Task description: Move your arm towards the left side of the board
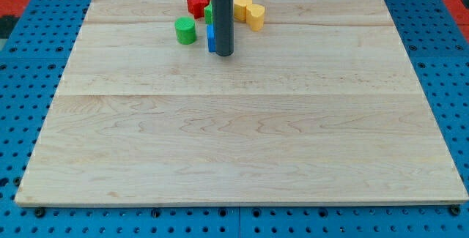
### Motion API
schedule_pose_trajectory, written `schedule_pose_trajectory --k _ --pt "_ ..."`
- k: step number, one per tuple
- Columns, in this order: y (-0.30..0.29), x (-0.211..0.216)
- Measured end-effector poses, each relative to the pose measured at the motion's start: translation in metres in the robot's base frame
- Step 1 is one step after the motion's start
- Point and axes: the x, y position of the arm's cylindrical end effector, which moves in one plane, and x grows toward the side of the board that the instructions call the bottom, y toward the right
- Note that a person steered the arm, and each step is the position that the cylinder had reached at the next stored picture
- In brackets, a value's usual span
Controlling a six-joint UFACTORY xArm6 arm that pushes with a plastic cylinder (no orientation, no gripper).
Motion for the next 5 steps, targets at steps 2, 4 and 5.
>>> schedule_pose_trajectory --k 2,4,5 --pt "0.0 0.0005" --pt "0.0 0.0005" --pt "0.0 0.0005"
